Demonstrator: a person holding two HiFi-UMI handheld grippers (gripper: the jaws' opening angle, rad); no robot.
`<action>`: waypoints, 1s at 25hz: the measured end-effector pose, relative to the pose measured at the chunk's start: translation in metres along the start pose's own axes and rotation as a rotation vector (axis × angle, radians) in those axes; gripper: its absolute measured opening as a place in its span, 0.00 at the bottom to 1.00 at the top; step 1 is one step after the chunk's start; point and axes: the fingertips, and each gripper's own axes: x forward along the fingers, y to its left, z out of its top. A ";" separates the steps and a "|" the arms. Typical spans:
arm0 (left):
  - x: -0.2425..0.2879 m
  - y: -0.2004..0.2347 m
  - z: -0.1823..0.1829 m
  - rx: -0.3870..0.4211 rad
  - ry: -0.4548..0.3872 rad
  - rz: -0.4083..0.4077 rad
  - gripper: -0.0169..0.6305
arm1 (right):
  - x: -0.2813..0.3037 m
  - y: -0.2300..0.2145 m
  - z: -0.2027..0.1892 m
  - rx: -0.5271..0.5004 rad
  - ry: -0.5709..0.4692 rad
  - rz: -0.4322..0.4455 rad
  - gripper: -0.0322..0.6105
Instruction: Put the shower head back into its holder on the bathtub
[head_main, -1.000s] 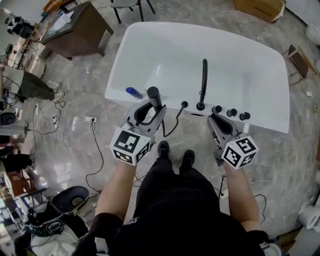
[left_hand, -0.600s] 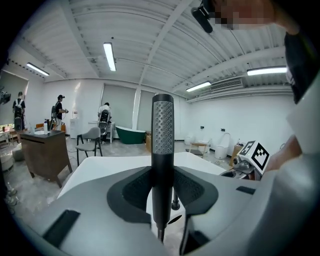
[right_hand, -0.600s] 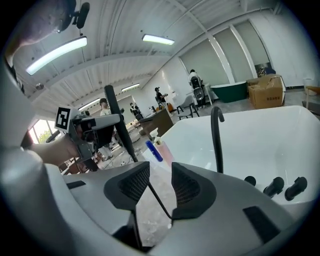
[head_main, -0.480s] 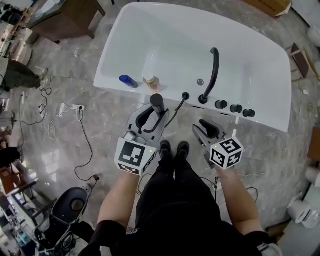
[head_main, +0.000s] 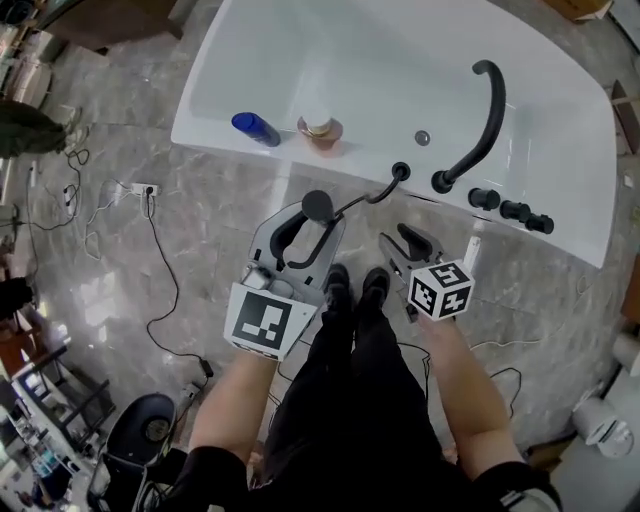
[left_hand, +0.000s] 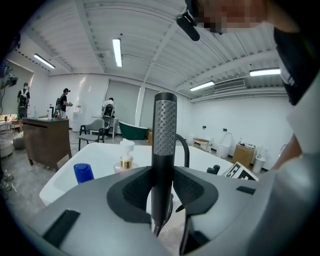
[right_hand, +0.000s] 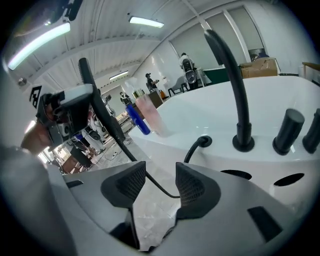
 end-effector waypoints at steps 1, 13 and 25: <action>0.003 0.002 -0.012 -0.004 0.007 0.000 0.24 | 0.013 -0.007 -0.010 -0.005 0.007 -0.005 0.37; 0.025 0.024 -0.124 -0.049 0.082 0.005 0.24 | 0.131 -0.086 -0.092 0.013 -0.016 -0.128 0.37; 0.052 0.053 -0.190 -0.103 0.117 0.045 0.24 | 0.207 -0.125 -0.112 -0.061 0.019 -0.205 0.39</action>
